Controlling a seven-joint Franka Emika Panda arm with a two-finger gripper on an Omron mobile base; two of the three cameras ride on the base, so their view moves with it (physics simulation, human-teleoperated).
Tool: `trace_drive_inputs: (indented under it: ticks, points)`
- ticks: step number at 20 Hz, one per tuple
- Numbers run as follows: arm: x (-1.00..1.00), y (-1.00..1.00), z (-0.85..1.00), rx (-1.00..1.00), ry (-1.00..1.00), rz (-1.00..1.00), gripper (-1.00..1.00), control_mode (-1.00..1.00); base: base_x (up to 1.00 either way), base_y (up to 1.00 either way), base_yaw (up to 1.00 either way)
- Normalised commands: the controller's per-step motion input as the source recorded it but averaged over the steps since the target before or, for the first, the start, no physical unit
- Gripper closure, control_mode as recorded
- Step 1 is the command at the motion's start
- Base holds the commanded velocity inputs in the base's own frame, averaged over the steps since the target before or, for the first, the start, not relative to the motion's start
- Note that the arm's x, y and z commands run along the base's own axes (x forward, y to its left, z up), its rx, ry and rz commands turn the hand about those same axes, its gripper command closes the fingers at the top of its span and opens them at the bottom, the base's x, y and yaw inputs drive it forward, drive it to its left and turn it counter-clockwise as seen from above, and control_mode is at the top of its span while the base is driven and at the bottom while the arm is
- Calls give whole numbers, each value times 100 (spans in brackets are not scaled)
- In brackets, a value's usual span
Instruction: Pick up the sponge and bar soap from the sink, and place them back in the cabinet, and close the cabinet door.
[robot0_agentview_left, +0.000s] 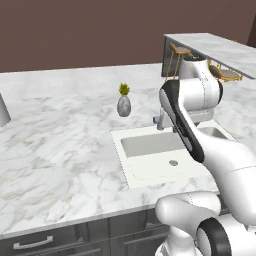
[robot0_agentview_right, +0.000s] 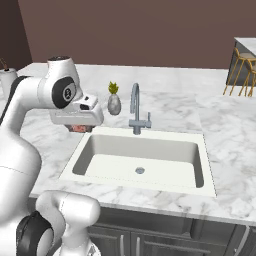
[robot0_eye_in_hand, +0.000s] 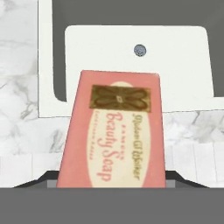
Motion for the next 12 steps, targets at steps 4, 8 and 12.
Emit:
trace_drive_inputs:
  ticks: [4,8,12]
  points:
    - [-49,0,10,0,0,5,100,-100,0,0,0]
    - [-36,0,18,0,0,5,100,-100,0,0,0]
    - [-8,0,11,0,0,1,100,100,-5,-4,1]
